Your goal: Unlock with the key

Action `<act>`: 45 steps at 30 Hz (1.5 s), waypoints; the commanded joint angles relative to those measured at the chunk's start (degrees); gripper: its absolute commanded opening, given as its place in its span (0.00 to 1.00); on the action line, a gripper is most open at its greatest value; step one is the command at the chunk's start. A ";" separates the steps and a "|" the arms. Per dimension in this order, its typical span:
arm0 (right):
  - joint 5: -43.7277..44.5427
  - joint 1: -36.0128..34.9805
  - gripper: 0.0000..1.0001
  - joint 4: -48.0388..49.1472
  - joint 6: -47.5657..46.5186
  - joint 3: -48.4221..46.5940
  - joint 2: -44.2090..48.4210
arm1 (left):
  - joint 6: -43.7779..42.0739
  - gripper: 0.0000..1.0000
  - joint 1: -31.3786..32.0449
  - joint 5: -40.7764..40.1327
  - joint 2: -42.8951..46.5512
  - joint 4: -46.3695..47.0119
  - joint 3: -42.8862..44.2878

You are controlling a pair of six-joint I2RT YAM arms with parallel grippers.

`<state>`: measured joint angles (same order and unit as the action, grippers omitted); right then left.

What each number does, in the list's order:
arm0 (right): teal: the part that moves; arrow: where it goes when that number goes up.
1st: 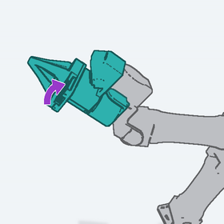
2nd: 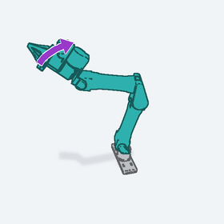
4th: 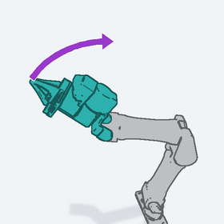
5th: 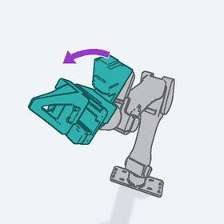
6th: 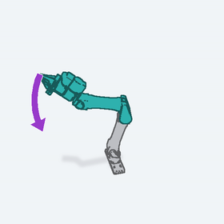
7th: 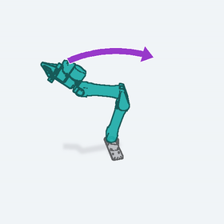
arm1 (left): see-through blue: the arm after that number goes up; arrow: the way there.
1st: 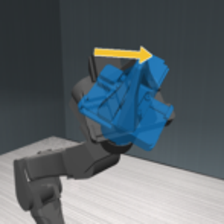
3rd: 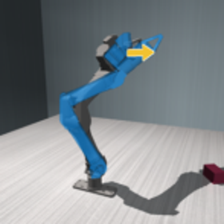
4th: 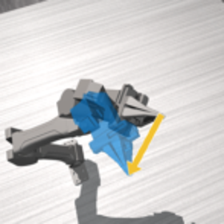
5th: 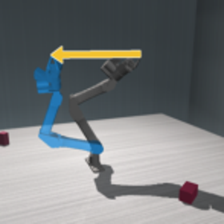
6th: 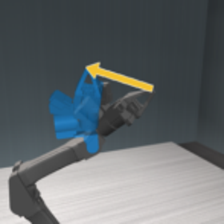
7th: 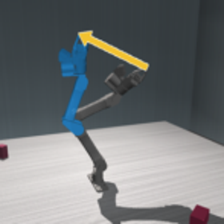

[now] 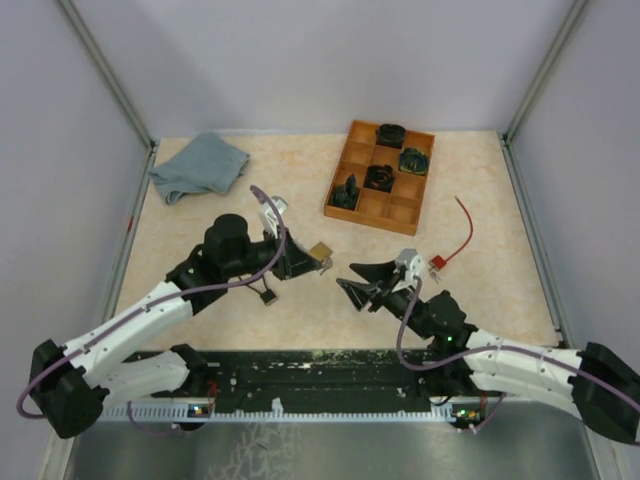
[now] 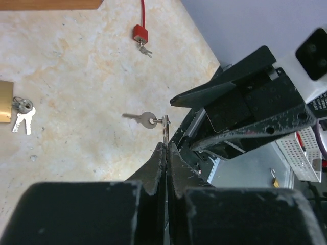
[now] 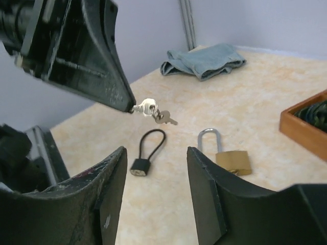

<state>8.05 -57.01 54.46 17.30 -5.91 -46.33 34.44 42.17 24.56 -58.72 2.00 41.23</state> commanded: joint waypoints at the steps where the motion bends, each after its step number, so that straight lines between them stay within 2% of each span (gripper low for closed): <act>1: -8.67 0.59 0.52 -17.69 -22.88 -4.59 7.19 | -7.60 0.00 0.15 -1.87 -0.62 -16.68 6.60; 7: -17.38 0.53 0.53 -20.33 -41.45 -5.55 8.61 | -12.57 0.00 0.19 1.00 -3.51 -25.93 12.29; 14: -21.36 0.57 0.53 -21.25 -50.65 -13.52 -3.88 | -15.02 0.00 0.23 4.89 -6.41 -29.20 15.10; 17: -22.25 0.59 0.53 -17.55 -51.48 -14.24 -7.36 | -15.02 0.00 0.28 5.23 -6.94 -29.24 14.94; 23: -23.48 0.59 0.48 -17.05 -51.65 -15.60 -10.01 | -15.60 0.00 0.45 5.71 -7.55 -29.20 14.91; 36: -25.13 0.58 0.27 -15.00 -49.11 -15.66 -10.84 | -15.37 0.00 1.05 6.71 -9.74 -28.98 15.27; 38: -24.89 0.59 0.21 -15.52 -49.01 -15.86 -11.26 | -15.31 0.00 1.11 6.76 -9.79 -28.98 15.43; 43: -23.22 0.59 0.00 -15.40 -47.75 -14.83 -10.63 | -15.38 0.00 1.16 6.76 -9.08 -28.98 15.33; 45: -22.64 0.59 0.00 -15.30 -46.47 -14.40 -10.02 | -15.24 0.00 1.16 6.29 -8.84 -29.07 15.37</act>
<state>-15.42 -56.82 35.55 -31.38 -18.57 -57.49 19.62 42.78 30.02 -68.49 -27.07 54.74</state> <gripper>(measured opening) 0.040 0.005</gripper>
